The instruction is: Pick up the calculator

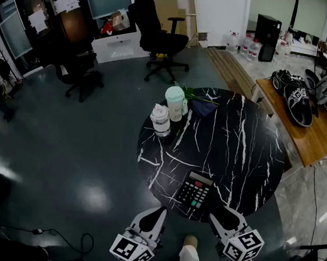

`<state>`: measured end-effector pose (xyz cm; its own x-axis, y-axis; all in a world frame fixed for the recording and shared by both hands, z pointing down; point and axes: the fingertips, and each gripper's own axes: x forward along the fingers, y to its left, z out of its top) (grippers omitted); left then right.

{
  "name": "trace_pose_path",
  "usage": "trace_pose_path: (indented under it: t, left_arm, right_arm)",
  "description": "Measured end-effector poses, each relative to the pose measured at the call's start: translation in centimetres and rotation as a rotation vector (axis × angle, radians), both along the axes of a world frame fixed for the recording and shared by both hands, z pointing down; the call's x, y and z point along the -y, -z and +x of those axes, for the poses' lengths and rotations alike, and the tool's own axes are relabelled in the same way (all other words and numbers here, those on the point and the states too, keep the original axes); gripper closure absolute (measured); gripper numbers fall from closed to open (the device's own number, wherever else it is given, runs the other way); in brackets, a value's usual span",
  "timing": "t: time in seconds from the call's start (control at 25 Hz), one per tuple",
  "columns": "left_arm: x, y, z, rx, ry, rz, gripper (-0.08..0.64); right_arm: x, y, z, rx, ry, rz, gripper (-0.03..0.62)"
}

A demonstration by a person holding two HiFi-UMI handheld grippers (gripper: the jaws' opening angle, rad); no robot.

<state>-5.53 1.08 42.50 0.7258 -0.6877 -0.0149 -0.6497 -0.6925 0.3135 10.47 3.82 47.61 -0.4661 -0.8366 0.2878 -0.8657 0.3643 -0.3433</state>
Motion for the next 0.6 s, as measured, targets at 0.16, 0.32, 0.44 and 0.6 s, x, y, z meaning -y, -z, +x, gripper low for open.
trace_pose_path:
  t: [0.16,0.32,0.44,0.6]
  left_arm:
    - [2.1,-1.1,1.1,0.003,0.013,-0.014,0.555]
    - [3.4,-2.6,1.4,0.012,0.026,-0.056,0.555]
    - [4.9,-3.8,1.3,0.014,0.042,-0.066,0.555]
    - [8.1,-4.3,1.0,0.029,0.049,-0.035,0.555]
  right_arm:
    - [4.3,-2.8,1.9,-0.032,0.058,-0.067,0.406]
    - [7.9,-5.8,3.2,-0.053,0.103,-0.173,0.378]
    - [10.3,-8.1,3.6,-0.076,0.148,-0.236,0.367]
    - [13.1,-10.4,3.5,-0.103,0.218,-0.312,0.367]
